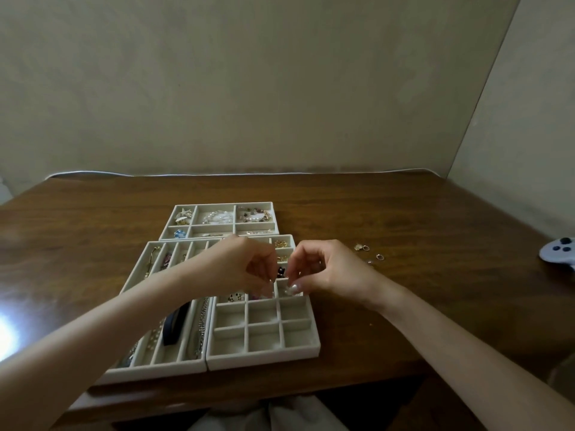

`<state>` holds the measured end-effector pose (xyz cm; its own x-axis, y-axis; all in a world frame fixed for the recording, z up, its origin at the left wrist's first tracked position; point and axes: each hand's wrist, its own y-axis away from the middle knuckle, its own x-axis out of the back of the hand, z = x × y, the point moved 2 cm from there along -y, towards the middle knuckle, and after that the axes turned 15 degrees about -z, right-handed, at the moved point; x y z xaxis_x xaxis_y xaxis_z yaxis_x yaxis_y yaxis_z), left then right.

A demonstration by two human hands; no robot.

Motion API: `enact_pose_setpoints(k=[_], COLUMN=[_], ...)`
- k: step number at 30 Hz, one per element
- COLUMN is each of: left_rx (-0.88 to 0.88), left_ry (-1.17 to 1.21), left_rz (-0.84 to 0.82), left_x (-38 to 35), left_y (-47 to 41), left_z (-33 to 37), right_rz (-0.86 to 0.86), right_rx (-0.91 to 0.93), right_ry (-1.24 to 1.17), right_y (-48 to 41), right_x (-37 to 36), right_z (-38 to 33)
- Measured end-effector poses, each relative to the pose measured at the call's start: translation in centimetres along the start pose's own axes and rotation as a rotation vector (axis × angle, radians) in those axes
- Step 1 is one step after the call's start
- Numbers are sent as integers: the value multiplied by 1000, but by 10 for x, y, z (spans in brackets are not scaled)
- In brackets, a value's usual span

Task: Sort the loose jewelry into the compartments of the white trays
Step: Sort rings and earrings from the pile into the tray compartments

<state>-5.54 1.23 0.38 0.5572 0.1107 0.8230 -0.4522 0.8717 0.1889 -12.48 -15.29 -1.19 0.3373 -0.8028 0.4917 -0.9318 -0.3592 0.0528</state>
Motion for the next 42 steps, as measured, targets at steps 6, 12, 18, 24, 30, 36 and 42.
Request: enact_pose_setpoints(k=[6,12,18,24,30,36,42], left_rx=[-8,-21,-27,22,98,107,199], left_ry=[-106,-156,-219,-383,-523,-528,-329], left_rz=[-60,-90,-128,-105,-35,69,208], left_x=[-10,-19,-24,-24,-26,-26,-3], left_y=[11,13,11,10,11,13,19], left_z=[-1,-2,0,6,11,9,-3], right_rz=[4,4,10,29,29,16,26], right_rx=[20,24,27,9,9,23,16], right_ry=[3,-7,-22,-6,-9,-10,37], right_y=[-3,-5,-3,0,0,-3,-7], right_x=[-10,-14,-11,-7,-9,-15,-22], right_z=[-2,-4,-4,-1,-3,-8,-10])
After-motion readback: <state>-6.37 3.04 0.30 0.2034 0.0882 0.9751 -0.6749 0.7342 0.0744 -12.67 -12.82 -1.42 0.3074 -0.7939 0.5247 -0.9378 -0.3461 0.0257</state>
